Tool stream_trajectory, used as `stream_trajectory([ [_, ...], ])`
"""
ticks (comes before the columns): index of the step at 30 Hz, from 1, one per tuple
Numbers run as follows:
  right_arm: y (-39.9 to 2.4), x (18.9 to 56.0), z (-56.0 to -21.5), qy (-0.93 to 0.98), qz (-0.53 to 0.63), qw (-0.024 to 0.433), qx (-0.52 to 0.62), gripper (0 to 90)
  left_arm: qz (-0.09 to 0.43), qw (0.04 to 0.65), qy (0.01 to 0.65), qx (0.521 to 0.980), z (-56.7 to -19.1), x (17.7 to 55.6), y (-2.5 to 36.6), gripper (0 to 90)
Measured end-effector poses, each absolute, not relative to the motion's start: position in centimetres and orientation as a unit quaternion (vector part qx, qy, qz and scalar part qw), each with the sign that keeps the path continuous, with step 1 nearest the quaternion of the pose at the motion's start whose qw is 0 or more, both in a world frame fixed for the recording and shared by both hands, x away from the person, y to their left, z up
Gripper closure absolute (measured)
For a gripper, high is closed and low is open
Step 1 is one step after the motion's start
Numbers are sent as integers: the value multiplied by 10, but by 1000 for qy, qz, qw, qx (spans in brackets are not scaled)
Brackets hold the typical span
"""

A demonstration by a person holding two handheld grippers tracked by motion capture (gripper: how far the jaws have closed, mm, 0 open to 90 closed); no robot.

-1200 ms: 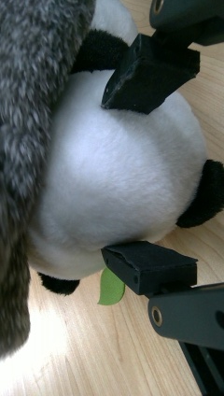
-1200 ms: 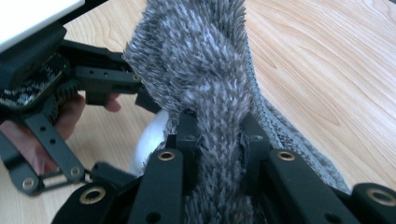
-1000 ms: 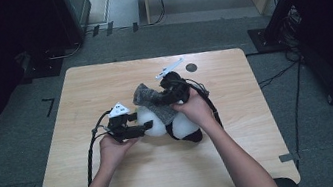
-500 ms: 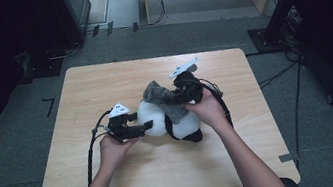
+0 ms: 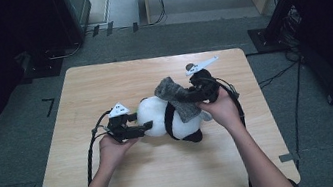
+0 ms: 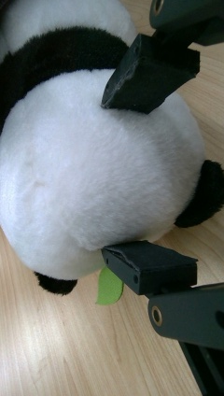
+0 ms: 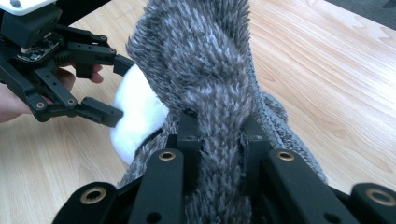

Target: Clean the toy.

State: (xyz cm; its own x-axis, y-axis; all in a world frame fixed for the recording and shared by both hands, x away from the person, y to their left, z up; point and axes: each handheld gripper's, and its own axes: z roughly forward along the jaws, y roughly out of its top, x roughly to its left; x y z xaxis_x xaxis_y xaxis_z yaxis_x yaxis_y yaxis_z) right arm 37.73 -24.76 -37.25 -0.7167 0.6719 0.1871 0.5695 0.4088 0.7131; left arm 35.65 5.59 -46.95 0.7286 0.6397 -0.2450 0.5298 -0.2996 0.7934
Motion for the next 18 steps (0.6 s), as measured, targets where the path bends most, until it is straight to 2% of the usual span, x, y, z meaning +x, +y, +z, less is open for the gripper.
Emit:
stream_trajectory([
  [18,-293,353,-380,811,414,82,406,755,58,468,359,805,-470,358,56,271],
])
